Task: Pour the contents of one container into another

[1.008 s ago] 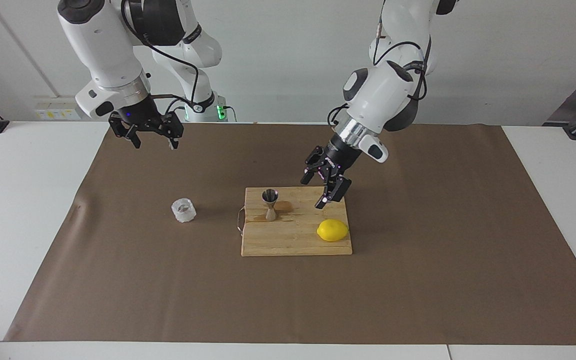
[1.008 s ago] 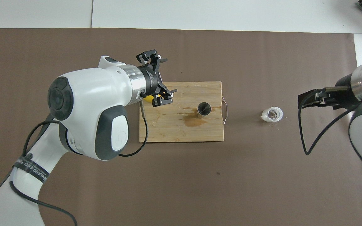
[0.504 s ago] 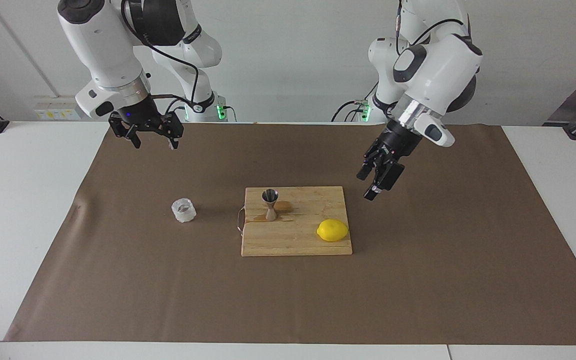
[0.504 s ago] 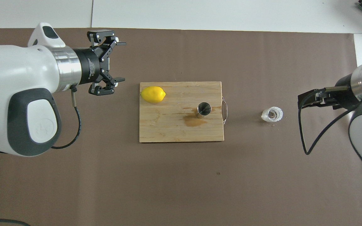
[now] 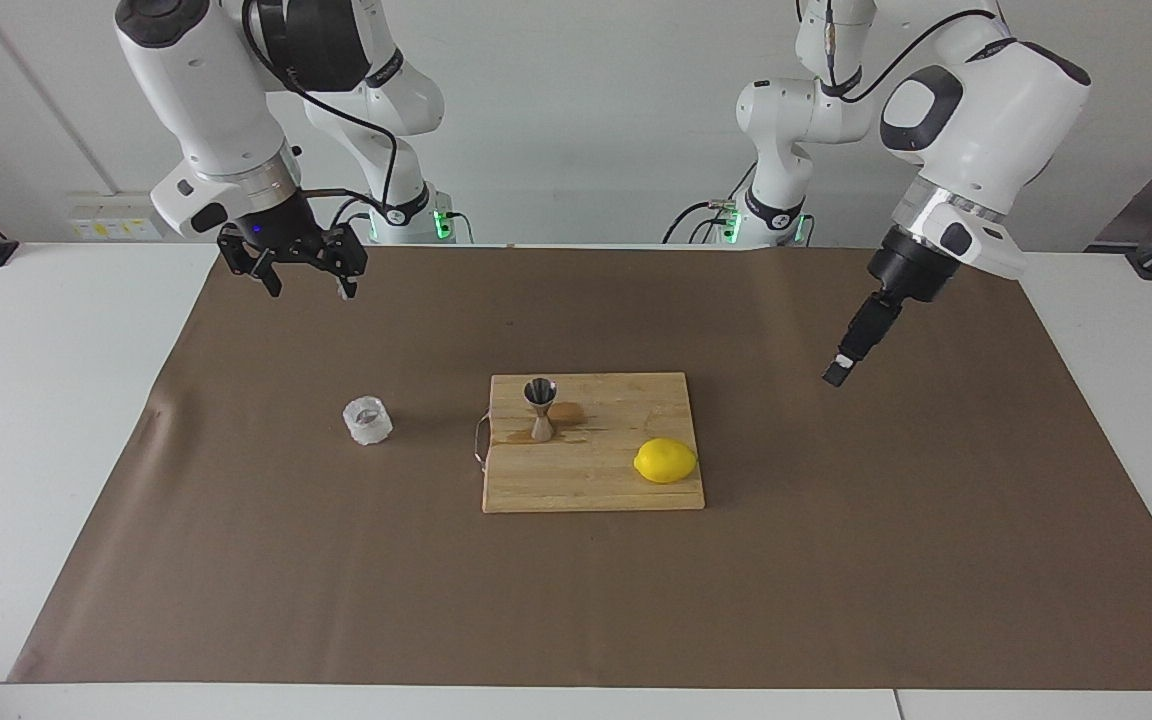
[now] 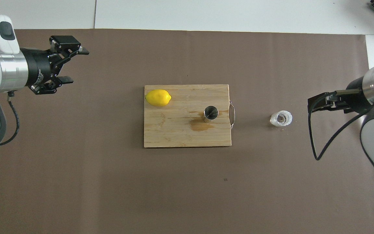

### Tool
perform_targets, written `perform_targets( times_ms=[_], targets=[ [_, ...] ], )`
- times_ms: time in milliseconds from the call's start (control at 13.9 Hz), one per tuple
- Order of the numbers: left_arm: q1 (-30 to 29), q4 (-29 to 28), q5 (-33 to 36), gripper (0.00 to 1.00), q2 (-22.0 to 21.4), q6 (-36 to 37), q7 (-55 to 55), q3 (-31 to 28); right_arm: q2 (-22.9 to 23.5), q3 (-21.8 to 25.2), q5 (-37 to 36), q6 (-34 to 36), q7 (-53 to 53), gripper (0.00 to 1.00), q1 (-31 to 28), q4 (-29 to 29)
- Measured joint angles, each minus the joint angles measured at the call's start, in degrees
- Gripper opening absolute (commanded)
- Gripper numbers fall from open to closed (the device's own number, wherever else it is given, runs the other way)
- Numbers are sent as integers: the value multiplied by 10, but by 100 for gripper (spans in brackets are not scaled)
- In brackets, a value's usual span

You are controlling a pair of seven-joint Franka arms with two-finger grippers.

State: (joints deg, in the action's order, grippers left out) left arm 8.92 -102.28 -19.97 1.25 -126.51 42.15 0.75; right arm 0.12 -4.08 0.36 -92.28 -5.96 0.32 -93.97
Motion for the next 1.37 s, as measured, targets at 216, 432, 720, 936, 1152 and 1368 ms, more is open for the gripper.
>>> perform_targets(
  times_ms=[216, 432, 720, 936, 1152, 1368],
  targets=[
    [-11, -20, 42, 100, -9, 16, -88, 0, 0, 0, 0, 0, 0, 100, 0, 0],
    [-12, -48, 83, 100, -27, 53, -186, 0, 0, 0, 0, 0, 0, 100, 0, 0],
    [-26, -54, 145, 100, -45, 151, -363, 0, 0, 0, 0, 0, 0, 100, 0, 0],
    [-33, -46, 181, 100, -52, 203, -455, 0, 0, 0, 0, 0, 0, 100, 0, 0],
    [-36, -5, 186, 100, -52, 260, -481, -1, 0, 0, 0, 0, 0, 100, 0, 0],
    [-41, 69, 186, 100, -42, 354, -484, -1, 0, 0, 0, 0, 0, 100, 0, 0]
  ],
)
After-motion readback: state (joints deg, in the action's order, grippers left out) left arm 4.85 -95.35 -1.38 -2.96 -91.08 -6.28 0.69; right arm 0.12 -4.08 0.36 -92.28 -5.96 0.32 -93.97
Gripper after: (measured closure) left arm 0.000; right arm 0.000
